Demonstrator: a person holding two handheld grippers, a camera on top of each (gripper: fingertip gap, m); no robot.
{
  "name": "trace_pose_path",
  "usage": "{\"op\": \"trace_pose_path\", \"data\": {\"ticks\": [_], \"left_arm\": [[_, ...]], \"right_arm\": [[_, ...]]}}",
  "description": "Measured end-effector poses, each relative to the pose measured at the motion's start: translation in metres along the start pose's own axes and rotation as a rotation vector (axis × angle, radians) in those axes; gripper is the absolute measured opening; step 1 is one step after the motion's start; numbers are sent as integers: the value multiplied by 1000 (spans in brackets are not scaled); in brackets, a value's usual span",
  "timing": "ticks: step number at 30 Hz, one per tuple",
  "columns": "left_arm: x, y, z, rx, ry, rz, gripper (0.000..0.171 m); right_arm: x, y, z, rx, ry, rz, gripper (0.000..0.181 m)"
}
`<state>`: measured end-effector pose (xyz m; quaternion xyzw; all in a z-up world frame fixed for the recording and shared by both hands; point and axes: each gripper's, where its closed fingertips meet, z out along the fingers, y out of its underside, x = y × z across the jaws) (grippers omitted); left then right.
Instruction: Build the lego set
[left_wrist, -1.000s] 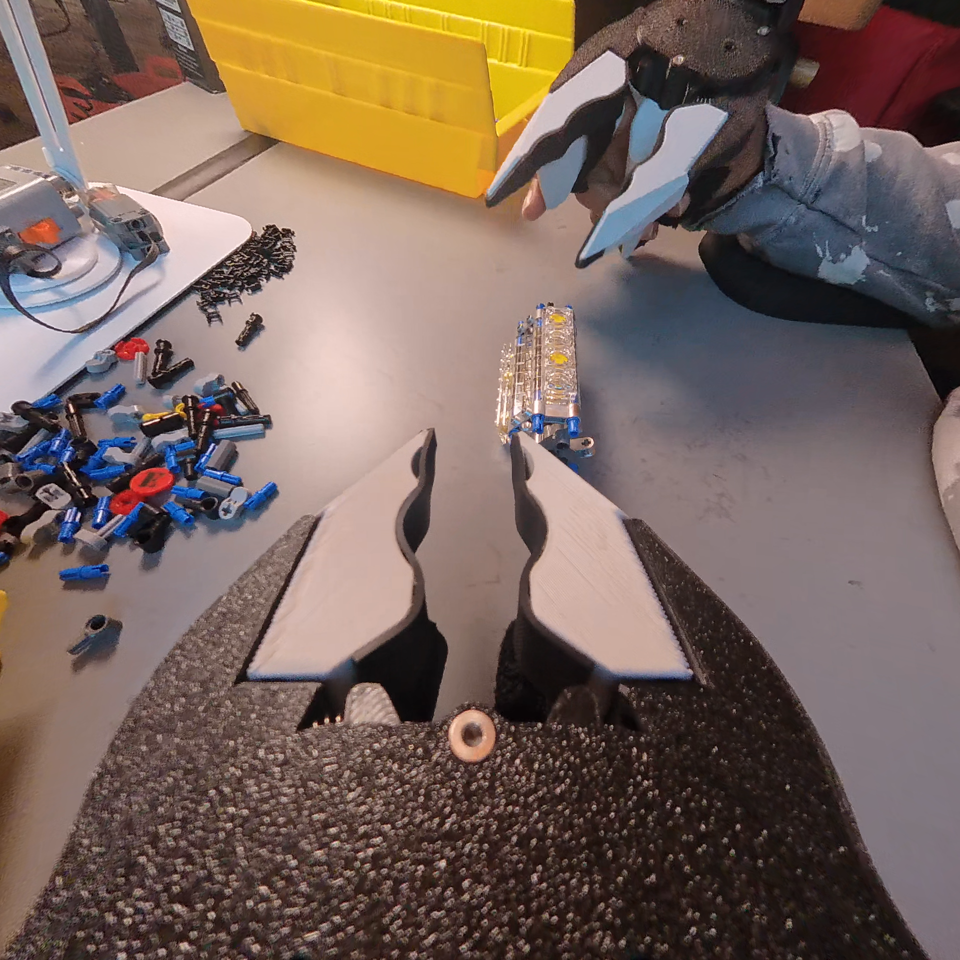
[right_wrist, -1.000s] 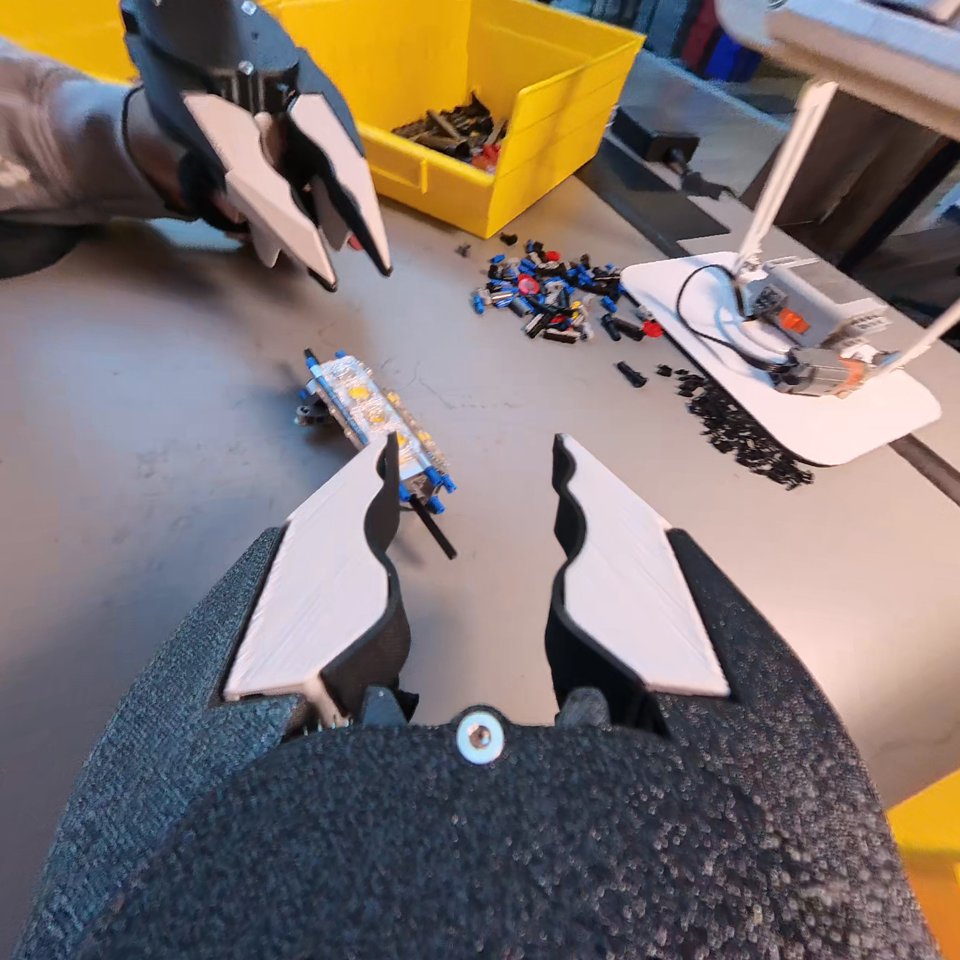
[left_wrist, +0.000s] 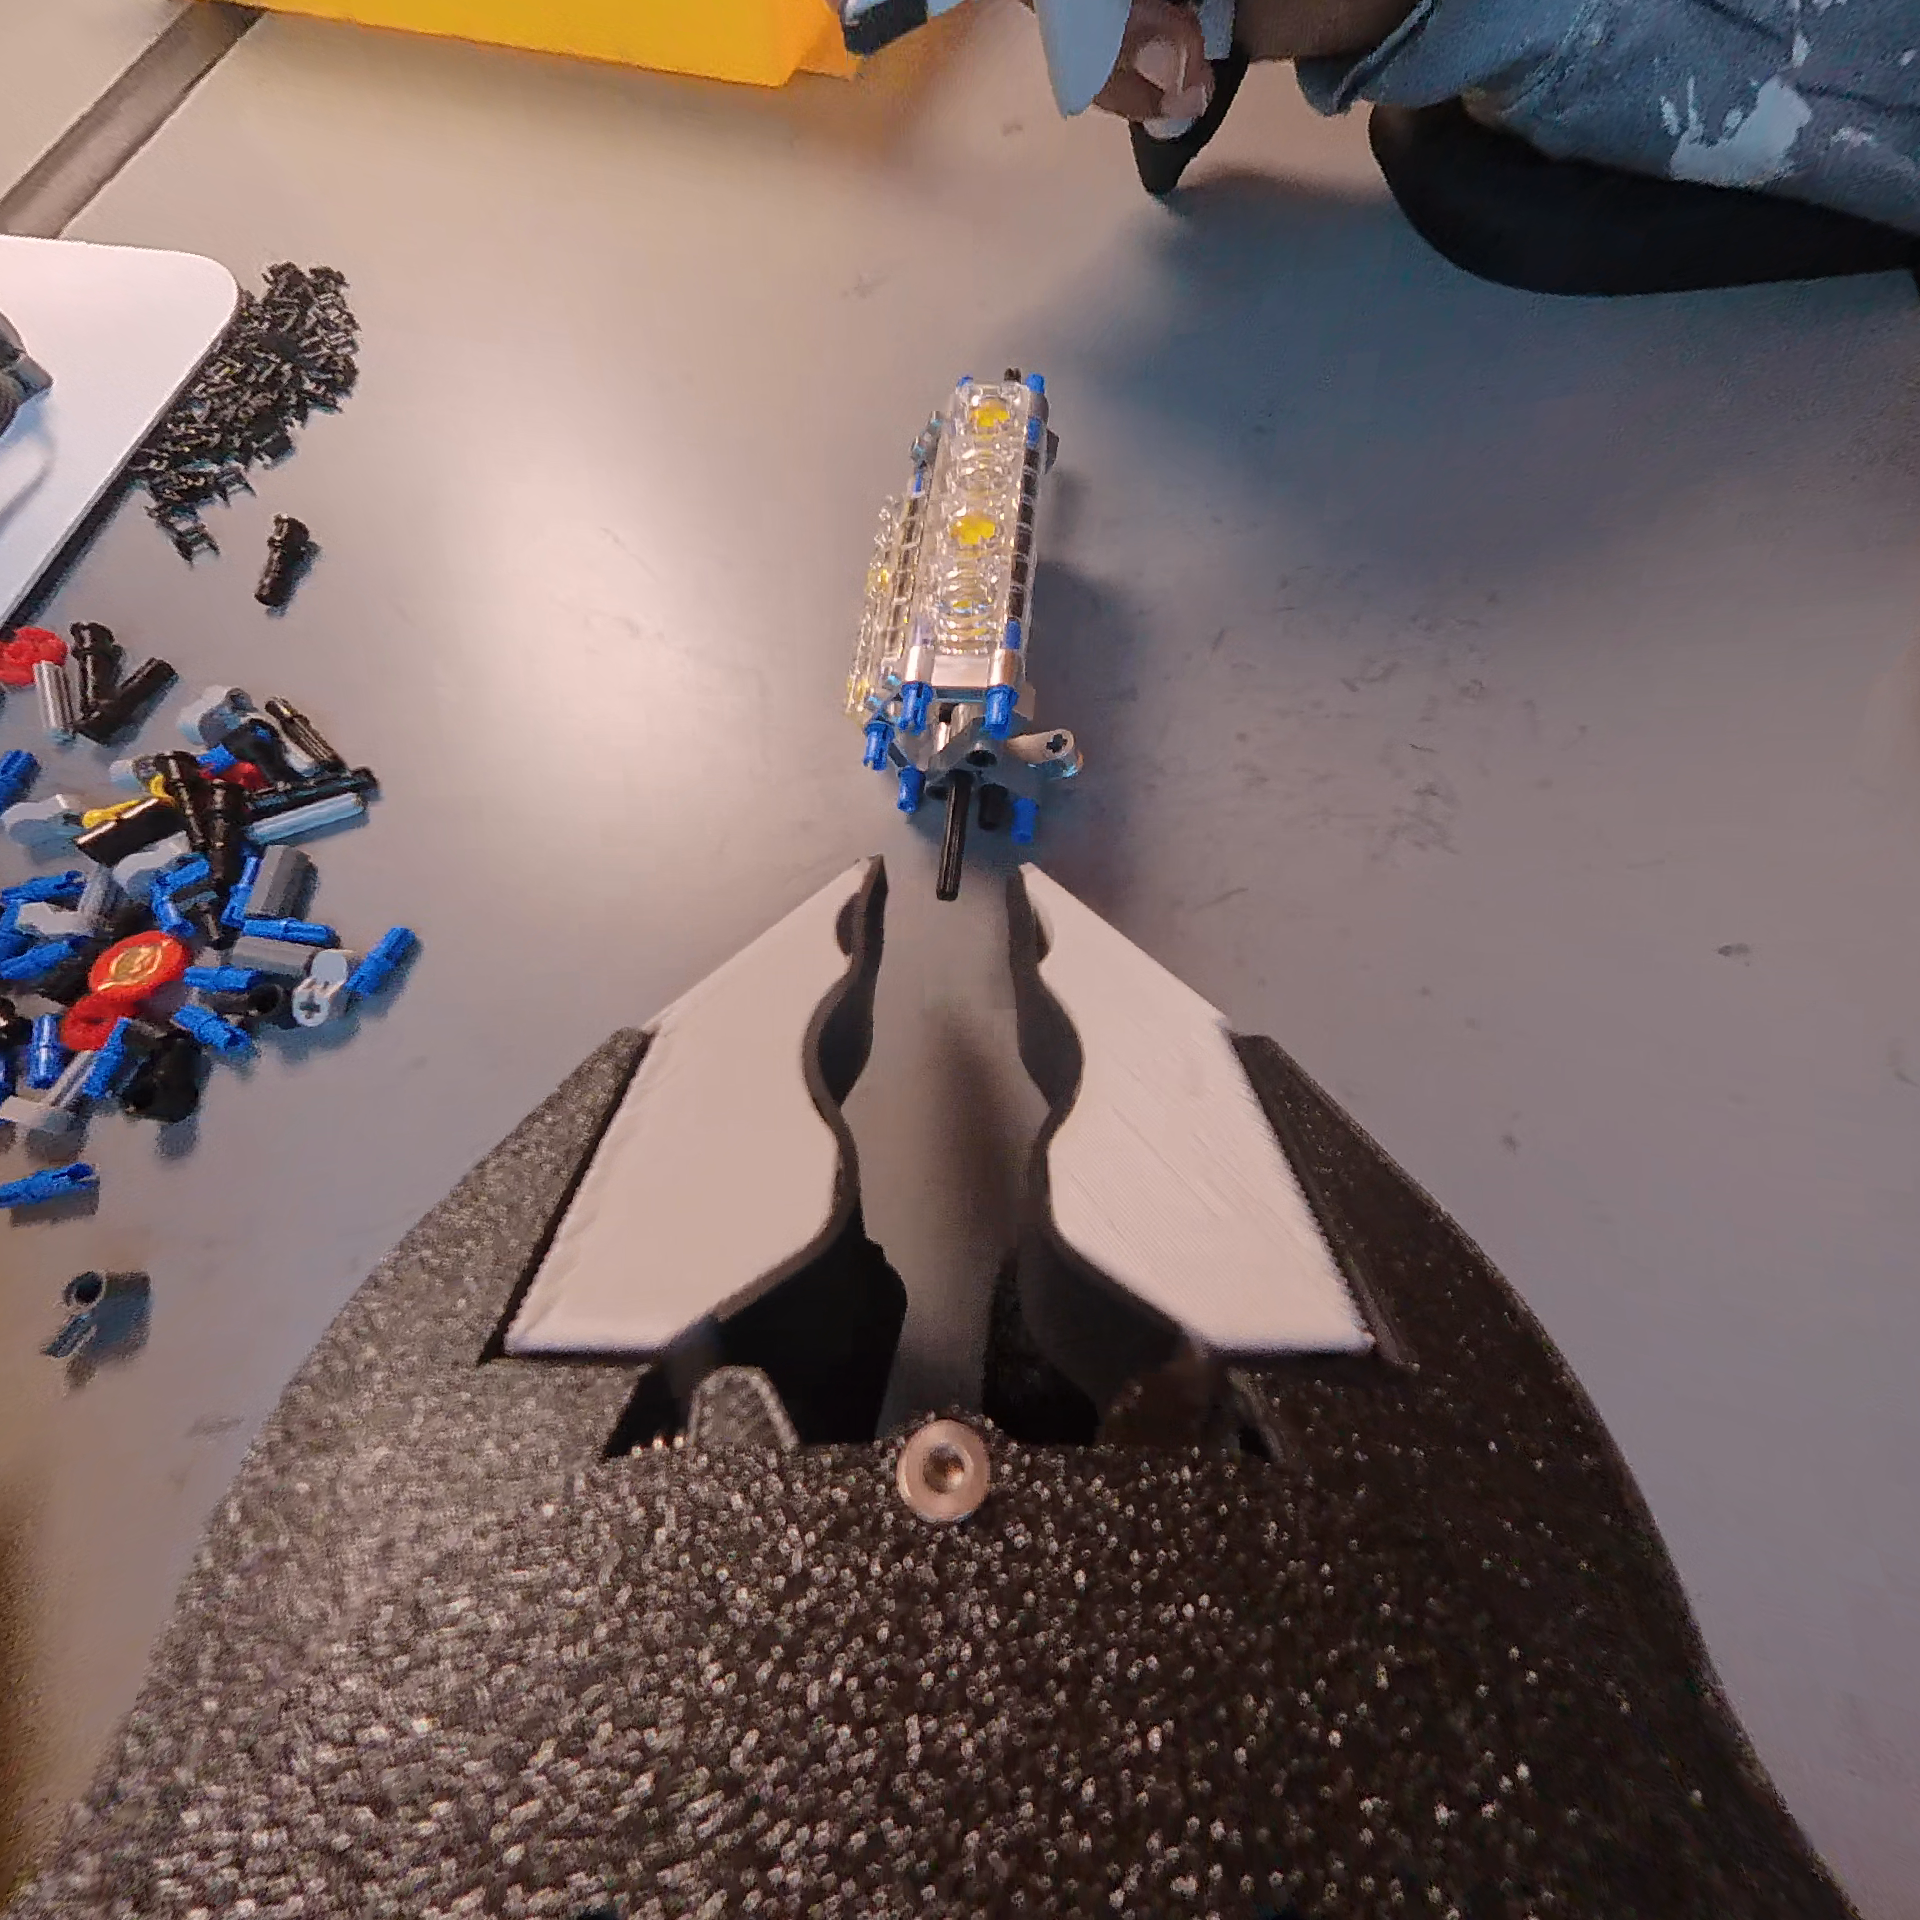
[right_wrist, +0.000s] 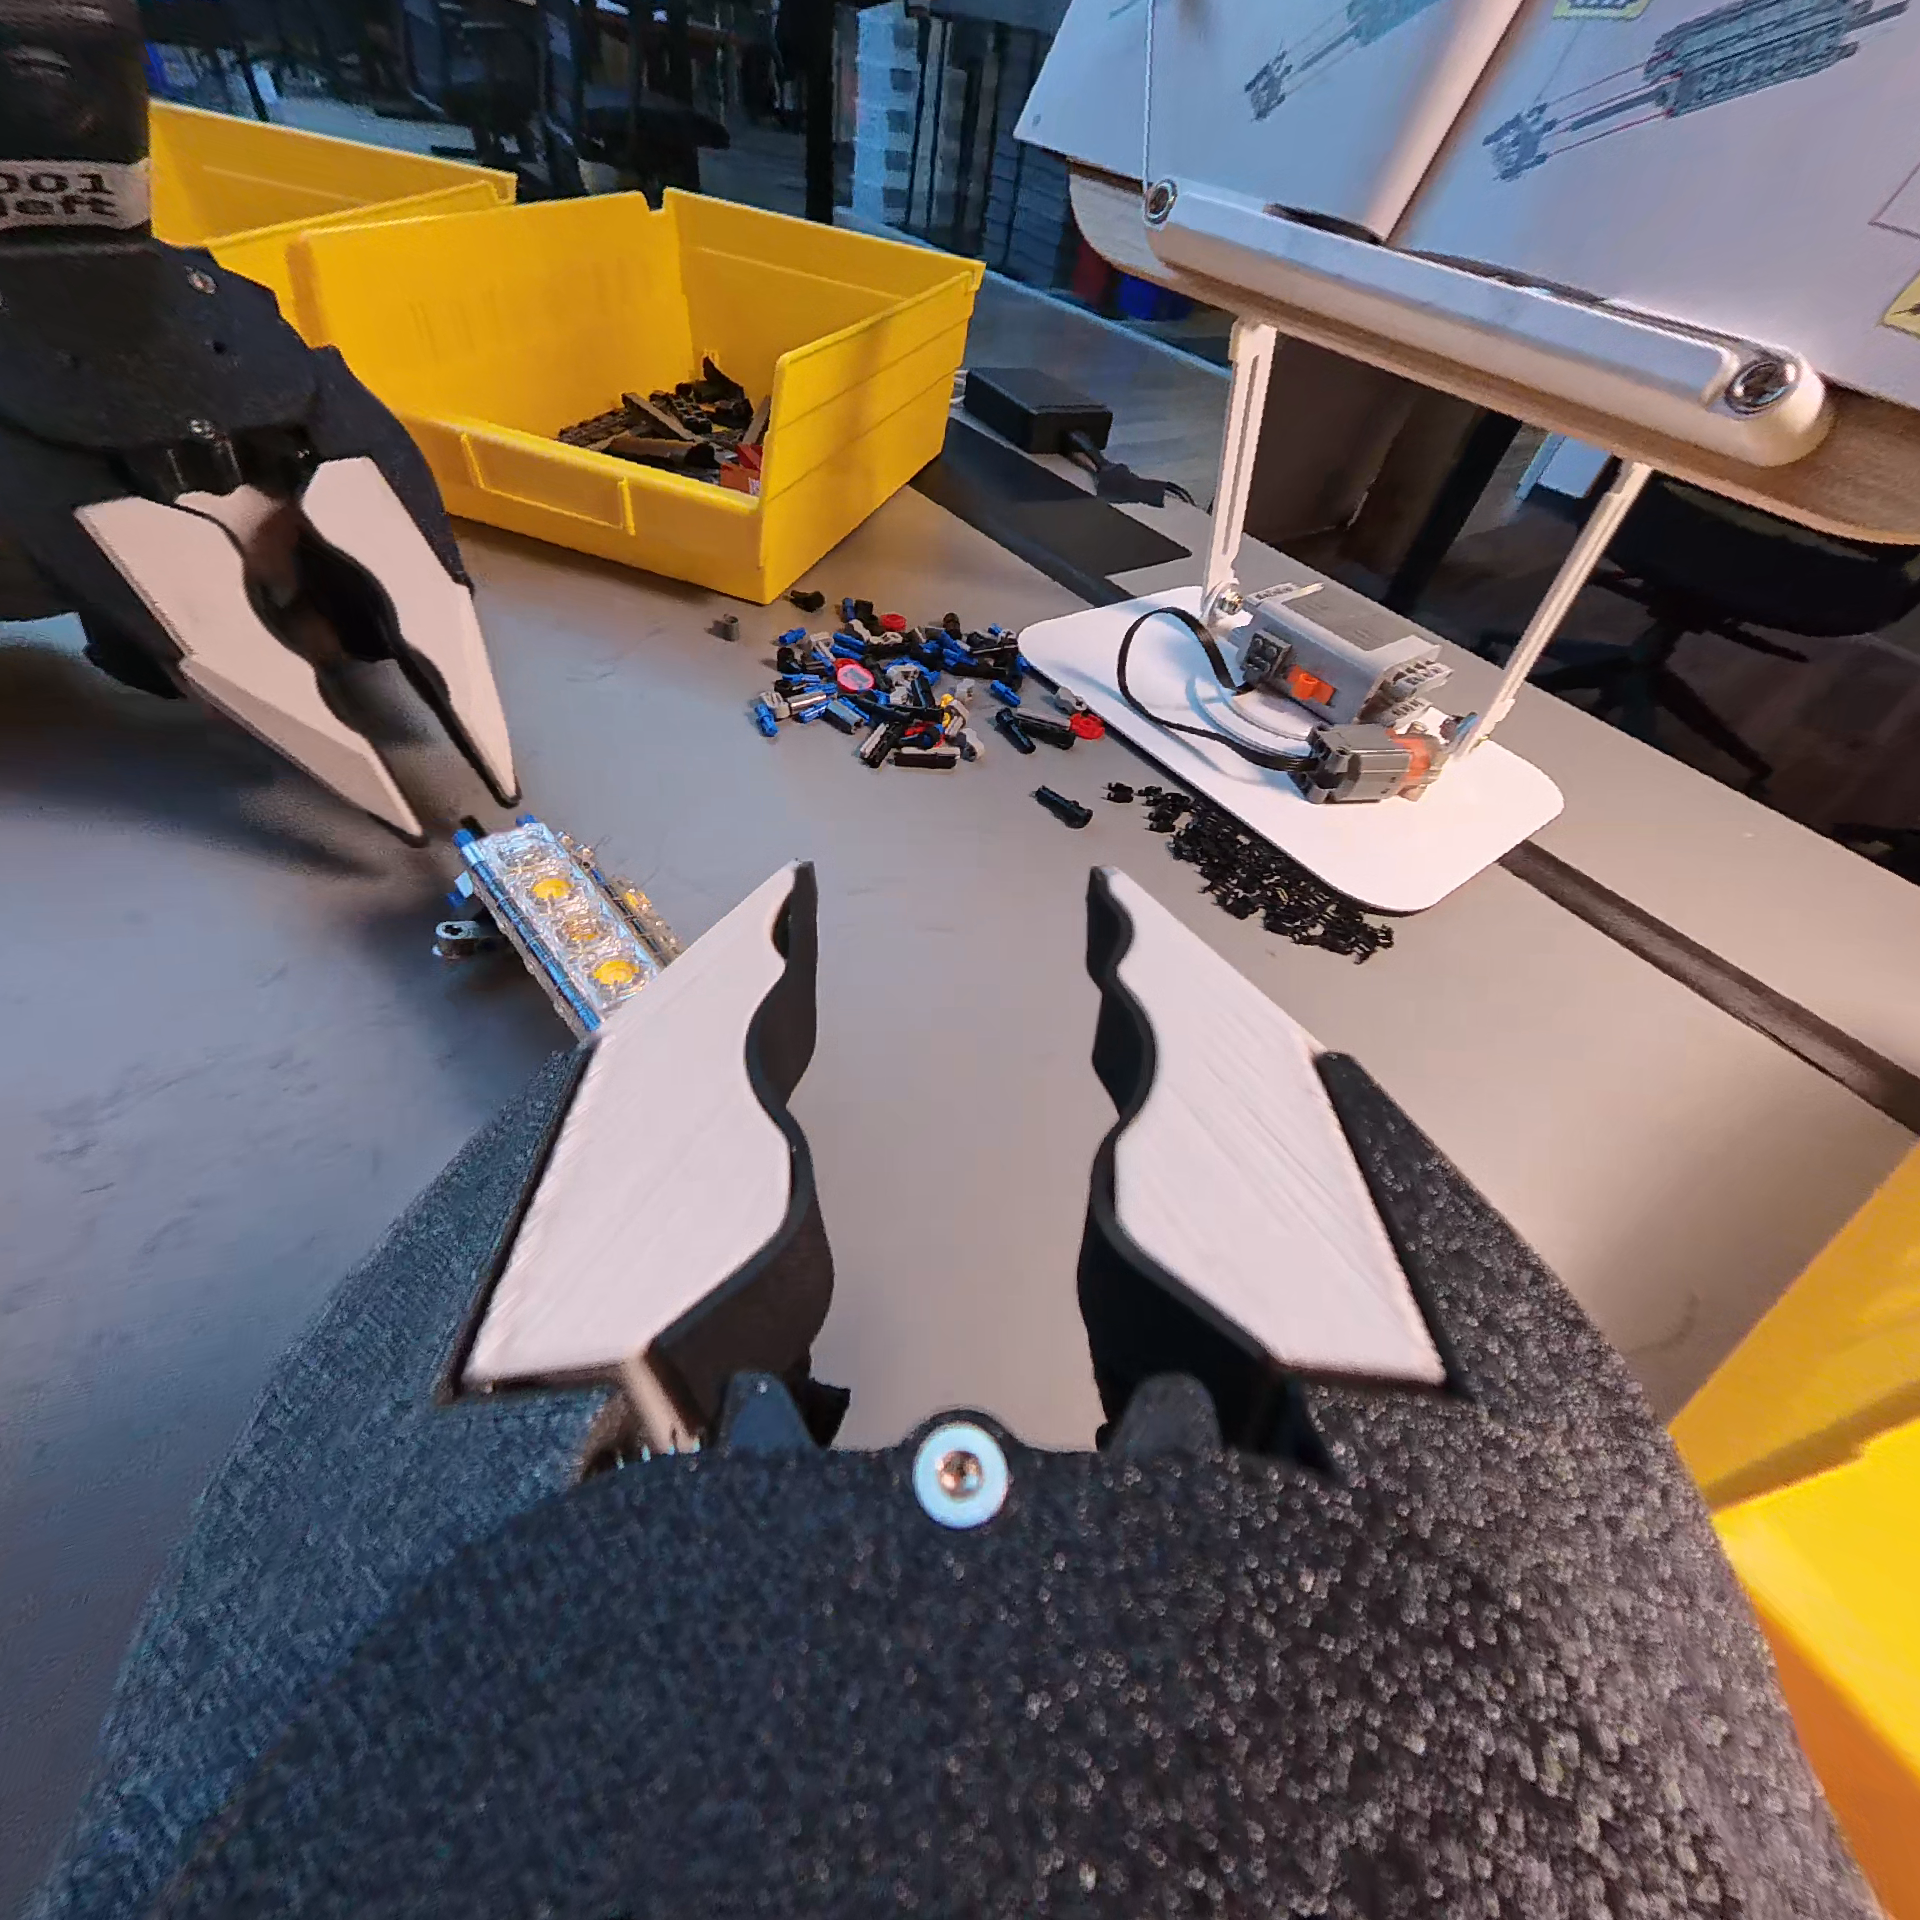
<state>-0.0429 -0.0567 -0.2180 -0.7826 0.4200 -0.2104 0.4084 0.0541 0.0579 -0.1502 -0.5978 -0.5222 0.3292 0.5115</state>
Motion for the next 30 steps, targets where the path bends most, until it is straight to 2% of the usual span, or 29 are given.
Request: {"op": "trace_pose_path", "data": {"ticks": [3,6,12,17,21,25,30], "left_arm": [[-12,-11,-14,86,-26,-62,25],[-30,-32,-30,235,-90,-141,34],[-65,-47,-52,381,-344,-157,52],[-79,-45,-55,409,-446,-195,68],[-86,-37,-55,395,-489,-216,70],[-91,-36,-59,405,-518,-226,67],[-92,-35,-56,386,-529,-212,64]], "right_arm": [[8,-4,-2,31,47,10,50],[21,-10,-3,75,116,31,53],[57,-39,10,166,231,49,64],[99,-88,32,234,327,9,85],[139,-116,55,256,397,10,98],[179,-127,74,252,476,6,107],[215,-119,95,194,574,-19,116]]}}
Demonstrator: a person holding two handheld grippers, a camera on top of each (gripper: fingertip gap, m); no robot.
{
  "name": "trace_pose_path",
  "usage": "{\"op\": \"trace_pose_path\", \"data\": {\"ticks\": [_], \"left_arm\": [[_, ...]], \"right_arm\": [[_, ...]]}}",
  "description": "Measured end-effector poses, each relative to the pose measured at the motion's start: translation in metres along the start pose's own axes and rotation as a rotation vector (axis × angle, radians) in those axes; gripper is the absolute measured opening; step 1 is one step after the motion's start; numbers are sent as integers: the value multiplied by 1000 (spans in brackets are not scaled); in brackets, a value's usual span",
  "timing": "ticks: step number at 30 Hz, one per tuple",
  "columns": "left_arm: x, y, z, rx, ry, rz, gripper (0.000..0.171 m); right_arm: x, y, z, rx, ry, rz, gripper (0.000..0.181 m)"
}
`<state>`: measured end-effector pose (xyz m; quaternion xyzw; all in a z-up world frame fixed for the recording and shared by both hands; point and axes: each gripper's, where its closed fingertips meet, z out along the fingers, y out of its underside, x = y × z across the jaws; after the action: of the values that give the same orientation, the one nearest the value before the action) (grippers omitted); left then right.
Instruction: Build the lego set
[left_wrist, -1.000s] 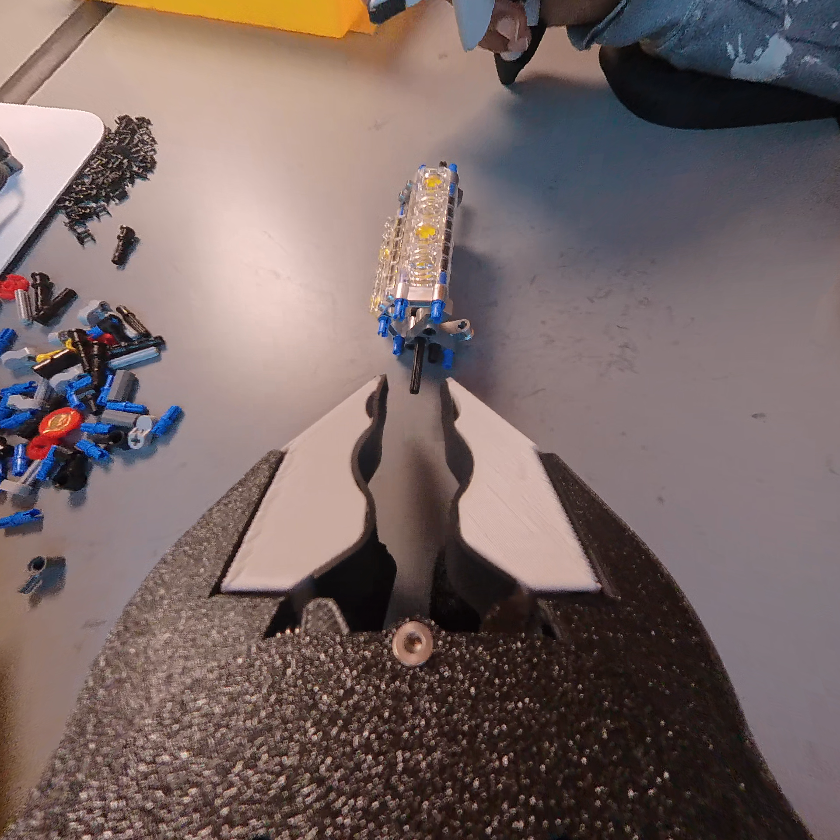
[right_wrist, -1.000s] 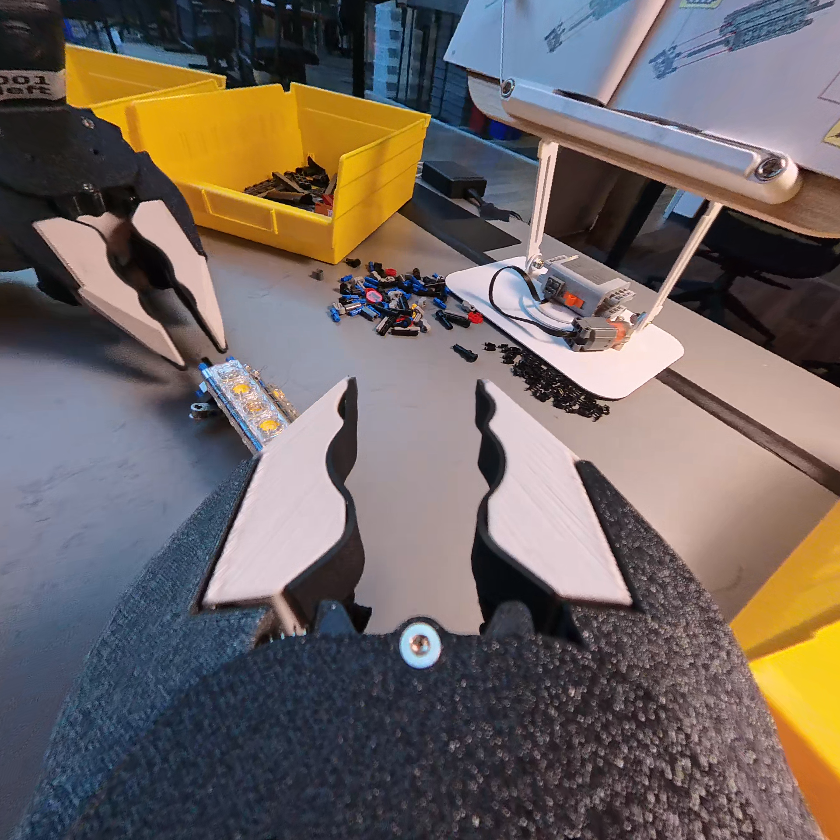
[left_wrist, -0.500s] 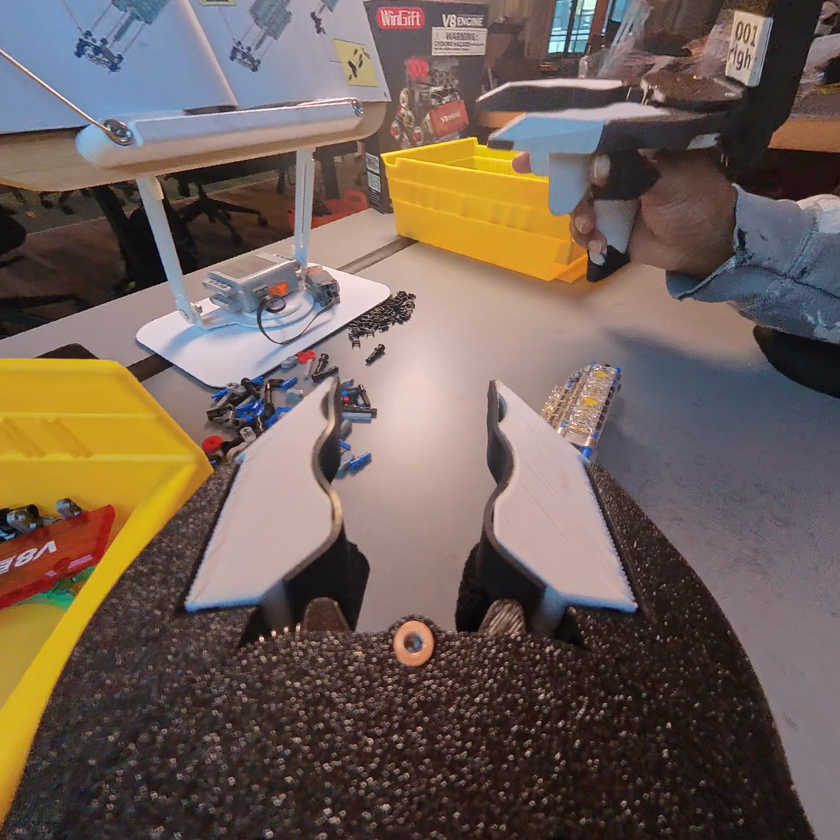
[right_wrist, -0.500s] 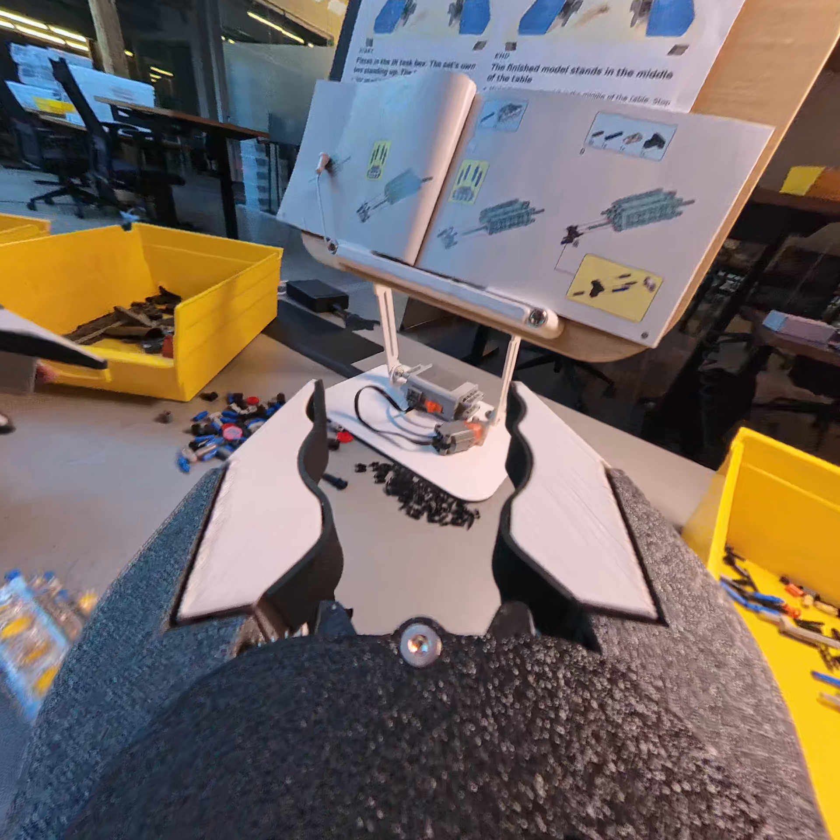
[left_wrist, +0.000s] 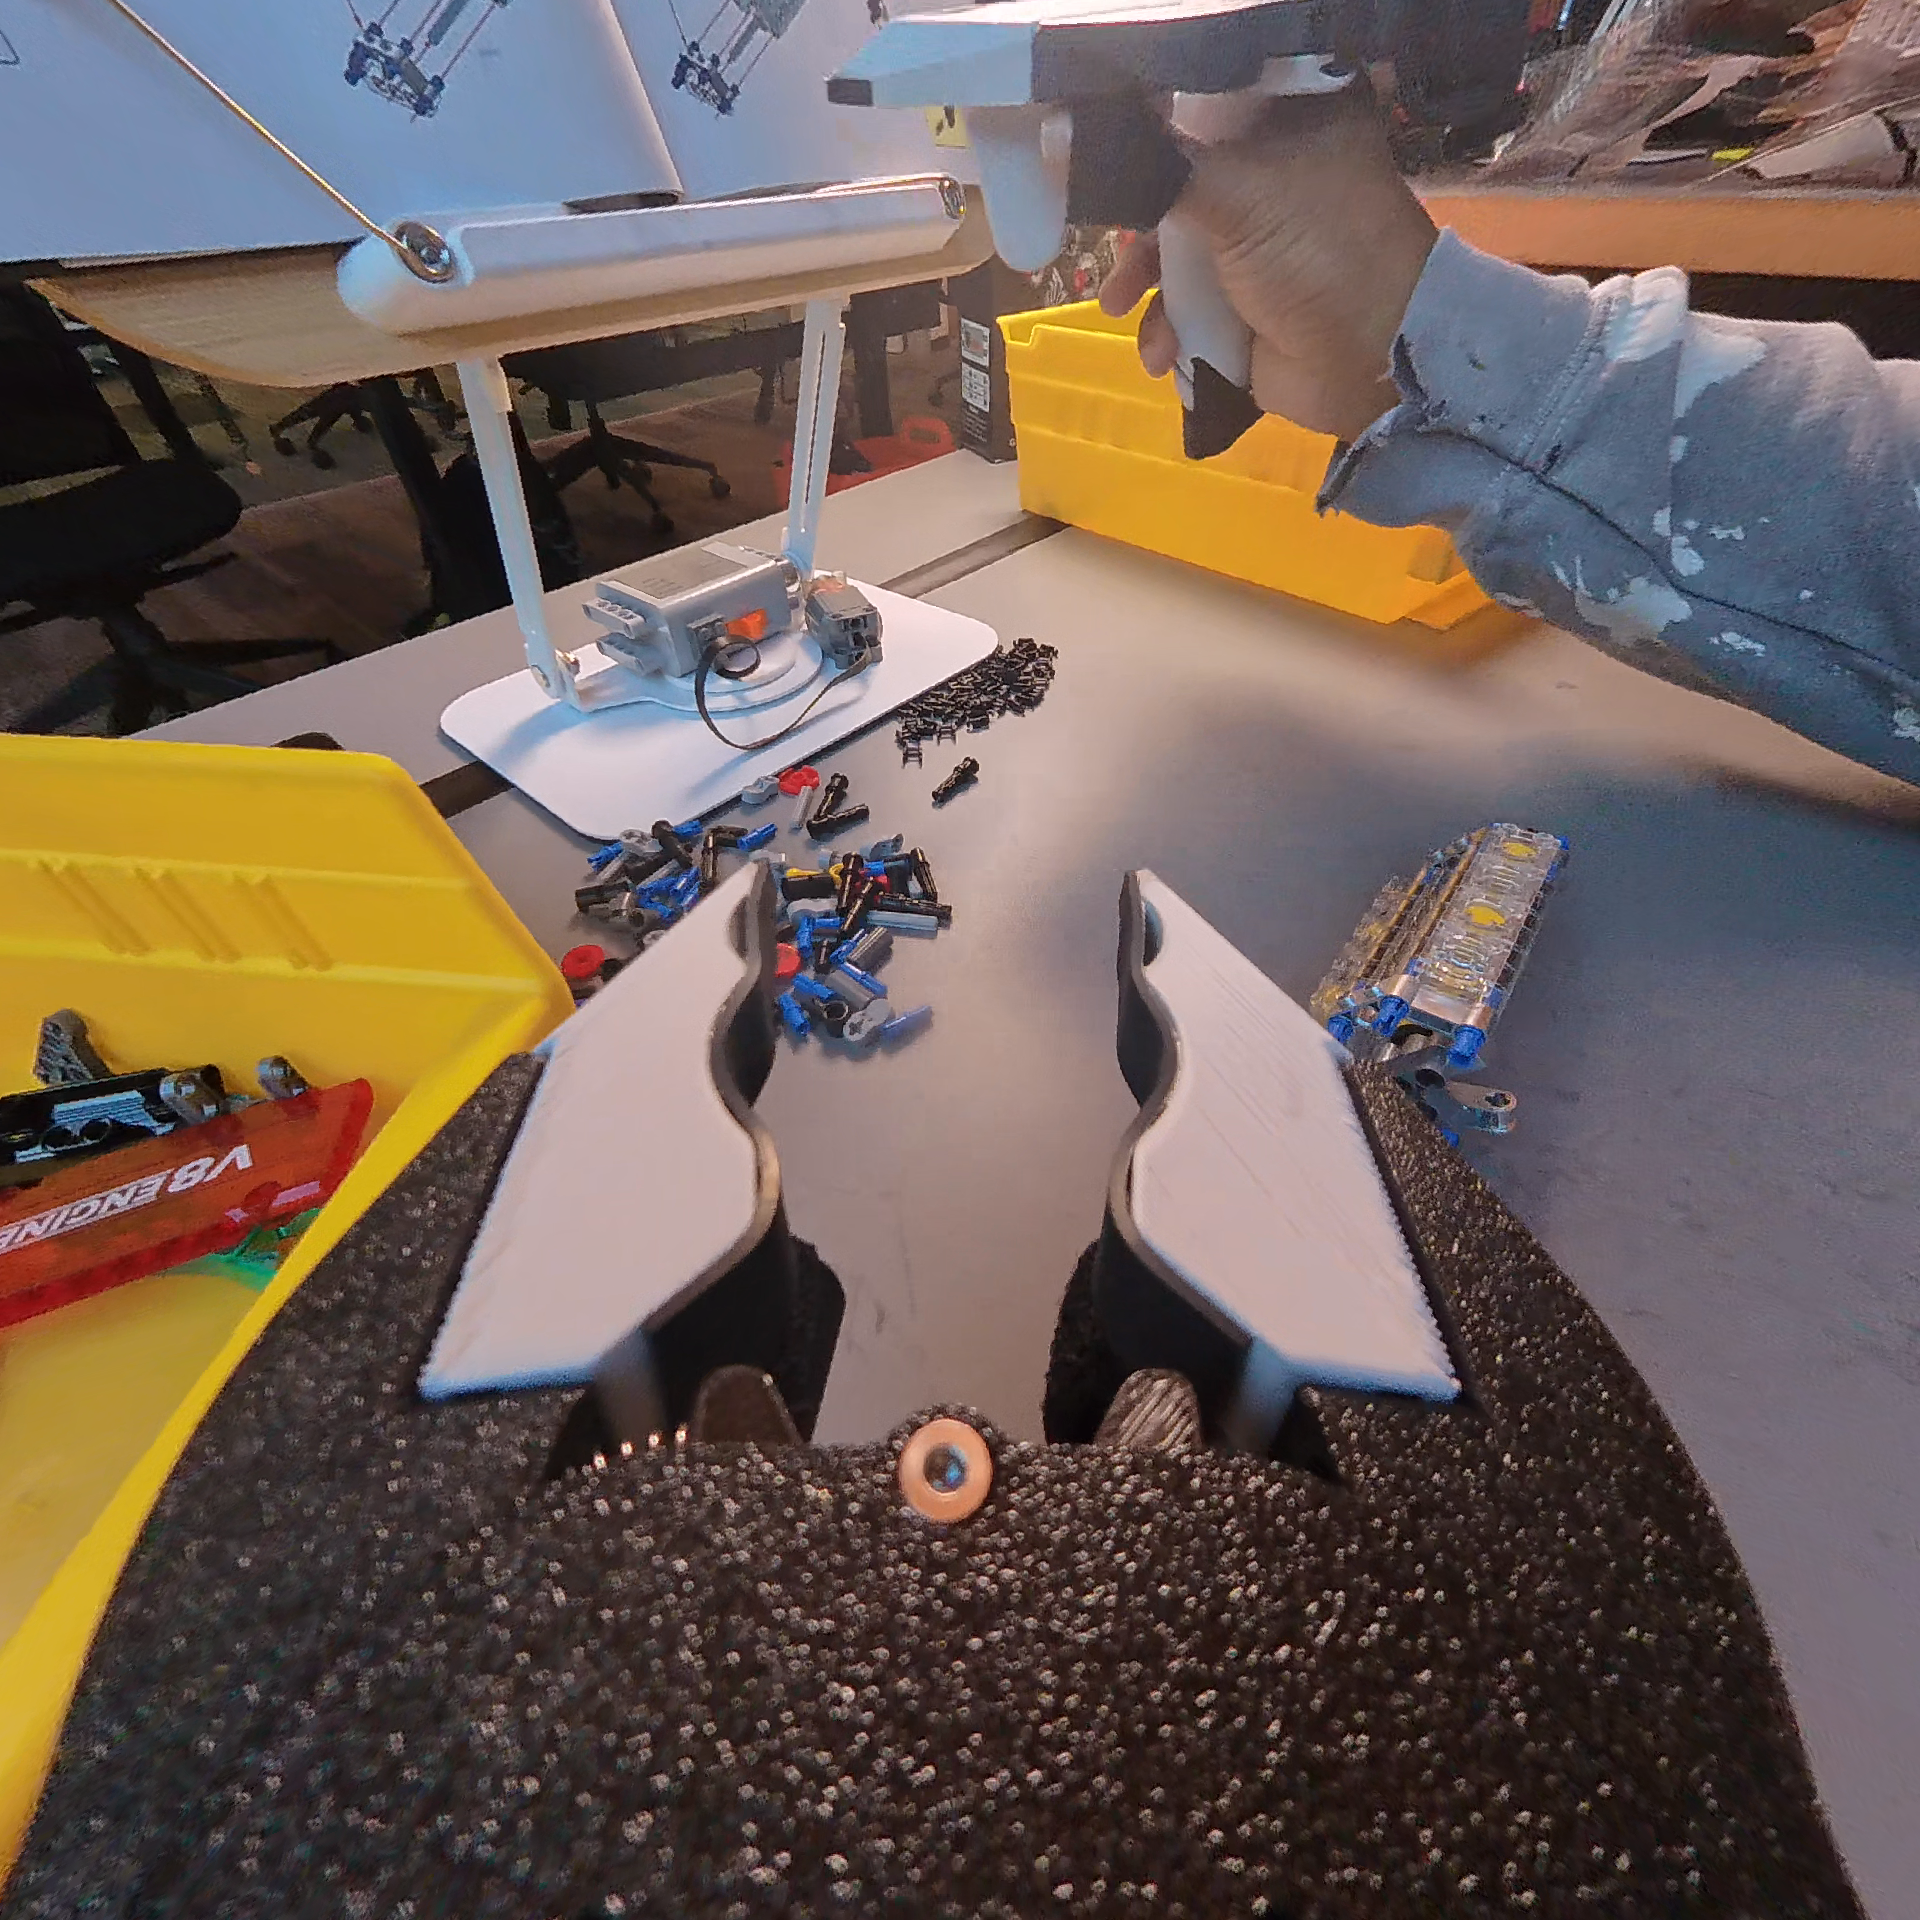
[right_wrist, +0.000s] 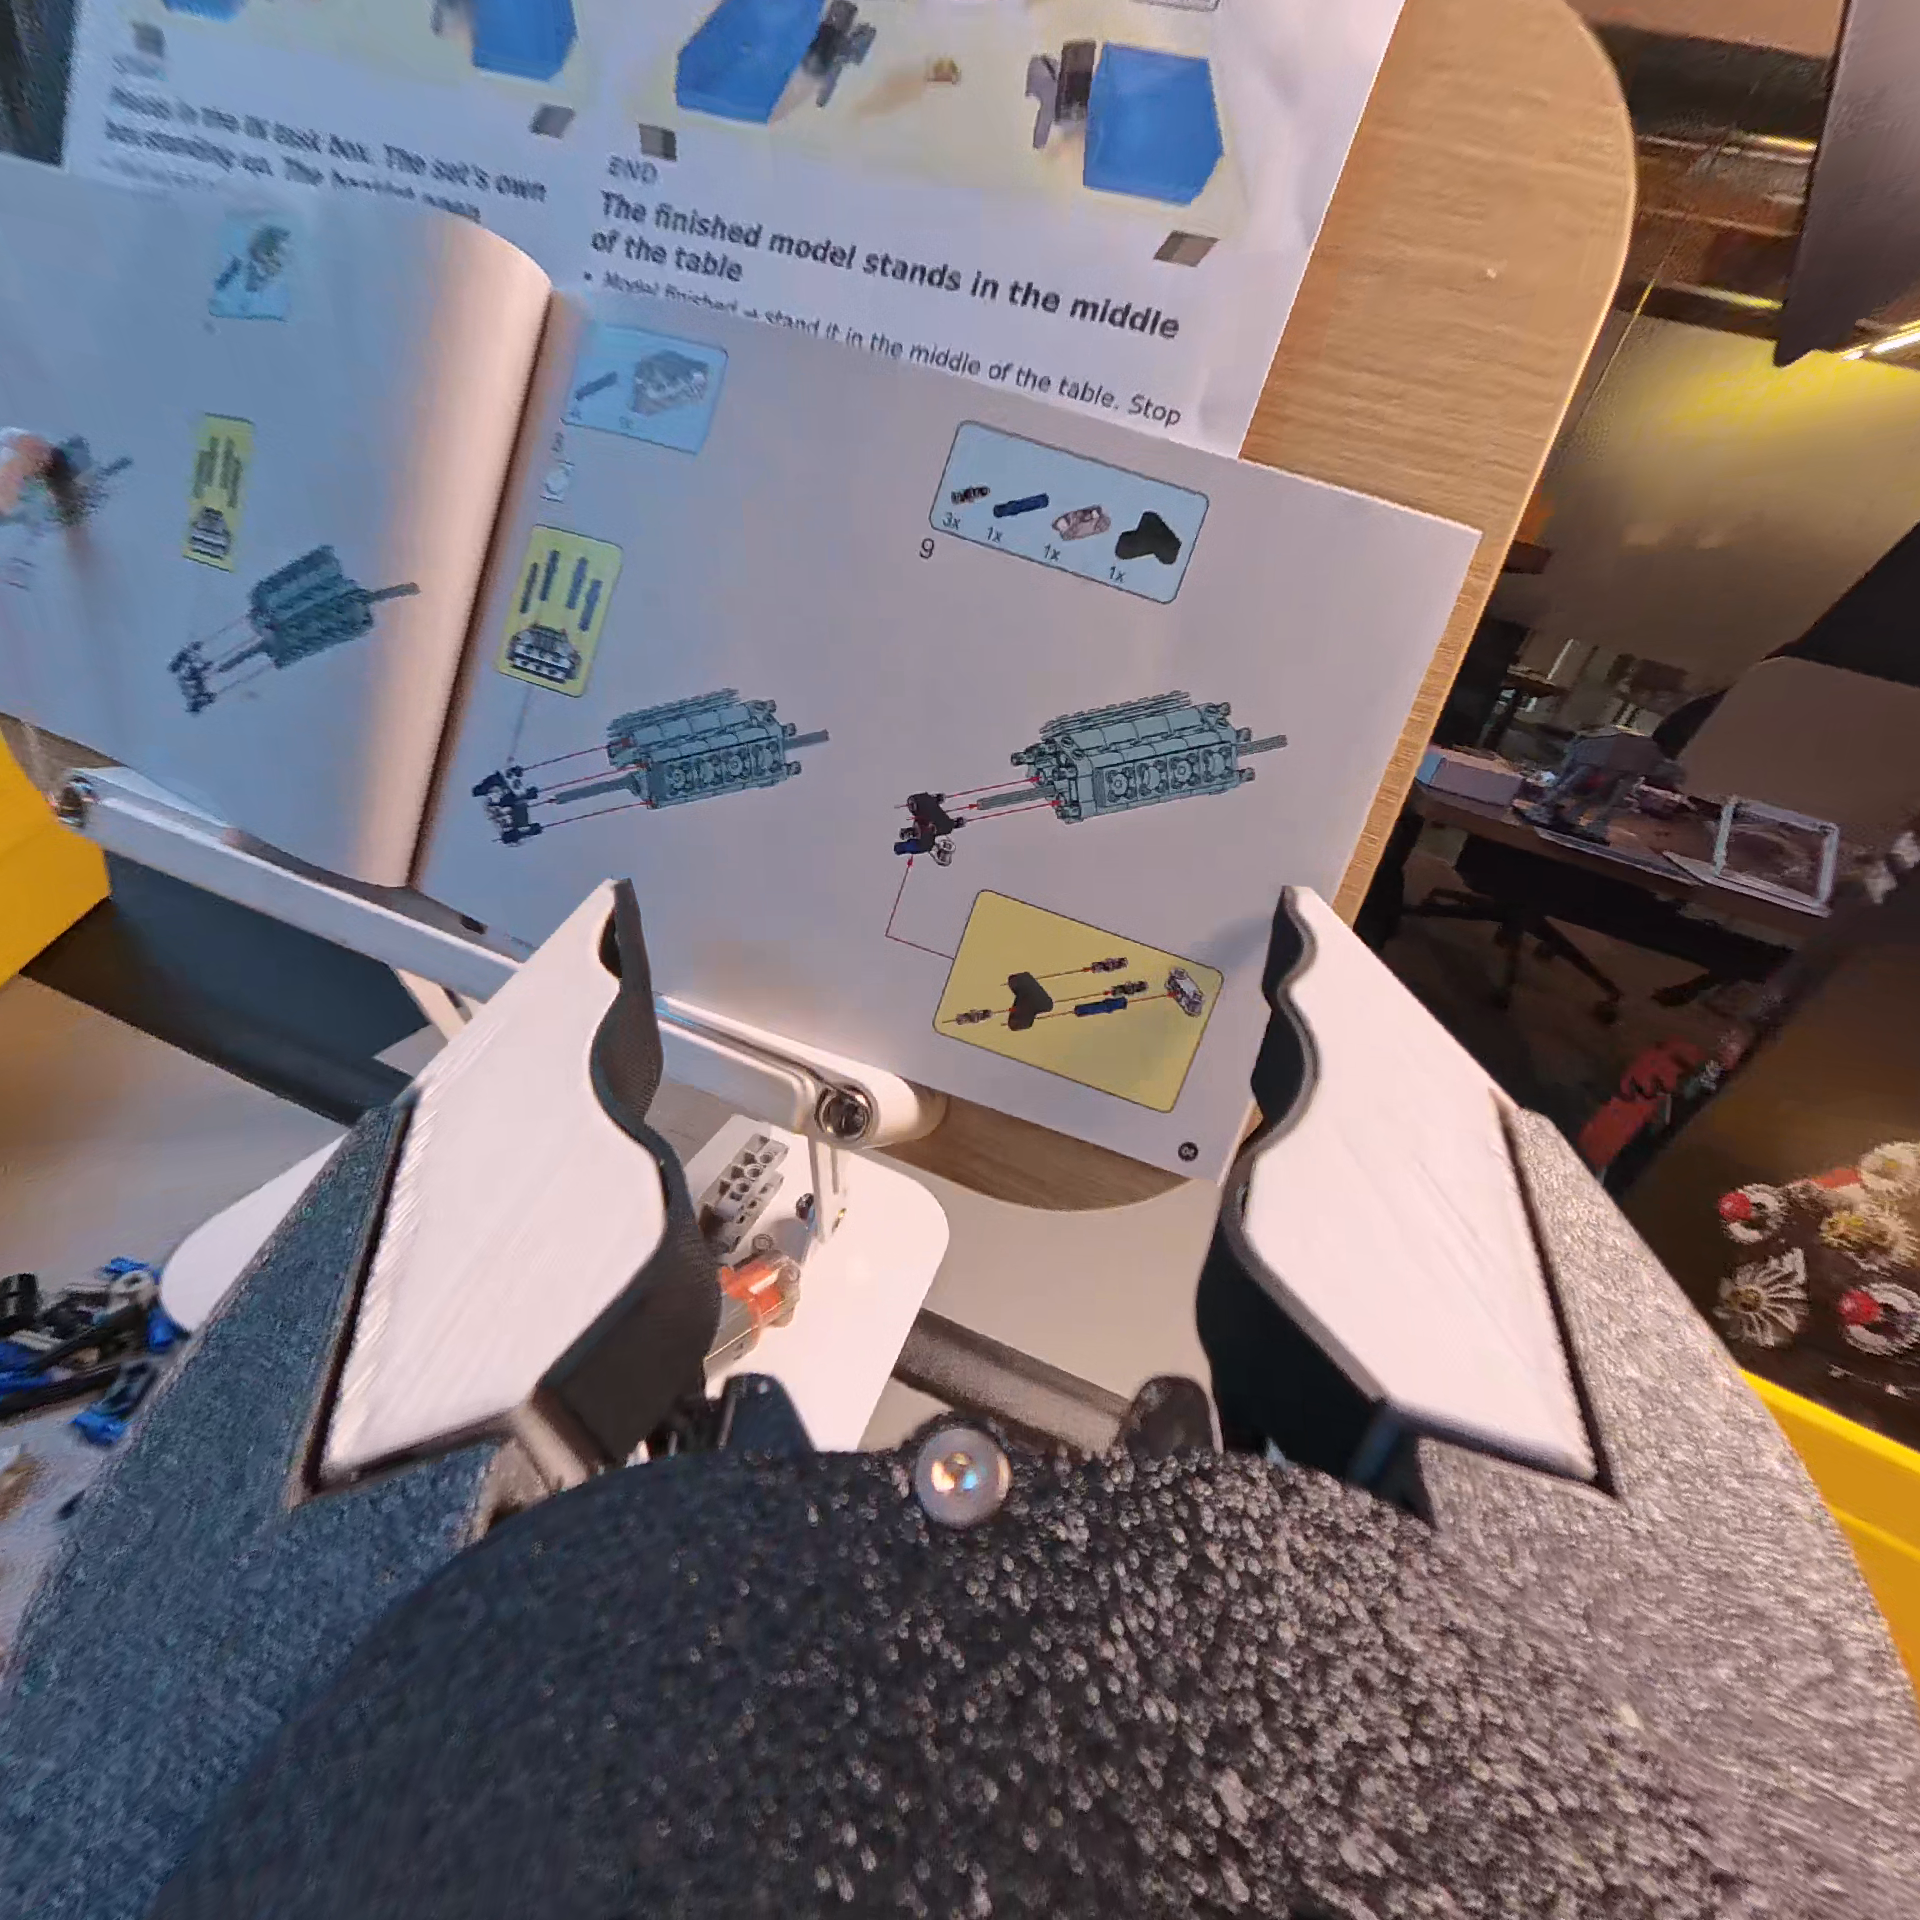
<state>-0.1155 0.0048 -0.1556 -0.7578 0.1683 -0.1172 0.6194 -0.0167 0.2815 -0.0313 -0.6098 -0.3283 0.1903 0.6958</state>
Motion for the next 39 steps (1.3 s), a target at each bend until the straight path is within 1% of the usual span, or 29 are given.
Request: {"op": "trace_pose_path", "data": {"ticks": [5,6,9,12,13,14,15,16,17,19,20,21,22,24,25,28,31,33,34,35,37,38,39], "left_arm": [[2,5,4,-38,7,13,62],[3,6,5,-46,11,14,62],[4,9,7,-64,22,19,61],[5,11,9,-80,30,25,60],[6,11,9,-82,29,28,60],[6,11,9,-80,27,32,59],[6,10,9,-76,26,34,58],[6,10,8,-73,25,36,58],[6,9,8,-70,24,36,58],[6,10,8,-72,27,33,58],[6,10,9,-74,26,32,58],[6,11,9,-78,26,32,58],[5,11,9,-83,25,32,58],[5,13,10,-92,23,33,58],[5,13,11,-96,21,34,58],[4,14,11,-100,14,33,57],[2,12,10,-90,3,30,56],[1,10,9,-79,-4,29,55],[1,10,9,-73,-8,29,55],[0,9,8,-68,-13,28,55],[-1,8,8,-63,-20,26,55],[-1,8,8,-63,-19,25,55],[-1,8,8,-65,-19,26,55]], "right_arm": [[2,3,11,3,103,-64,114],[0,3,11,9,110,-76,110],[-10,3,10,32,102,-112,88],[-15,3,10,43,82,-126,76],[-15,3,9,42,74,-130,67],[-13,2,7,39,69,-134,52],[-10,1,5,35,64,-131,44],[-8,-1,4,32,60,-126,42],[-2,-5,2,47,80,-118,57],[10,-13,1,59,115,-97,100],[11,-11,5,31,103,-80,116],[9,-4,10,-17,70,-62,122],[6,-1,13,-24,55,-70,124],[5,0,14,-25,74,-95,124],[4,0,14,-23,78,-101,119],[-7,0,14,-14,62,-145,93],[-16,0,14,-9,35,-162,75],[-14,-1,11,-14,23,-161,58],[-12,-1,10,-15,10,-152,54],[-9,-3,8,-11,8,-132,53],[1,-4,6,-11,41,-77,89],[5,-2,8,-31,54,-60,104],[6,1,10,-45,56,-57,112]]}}
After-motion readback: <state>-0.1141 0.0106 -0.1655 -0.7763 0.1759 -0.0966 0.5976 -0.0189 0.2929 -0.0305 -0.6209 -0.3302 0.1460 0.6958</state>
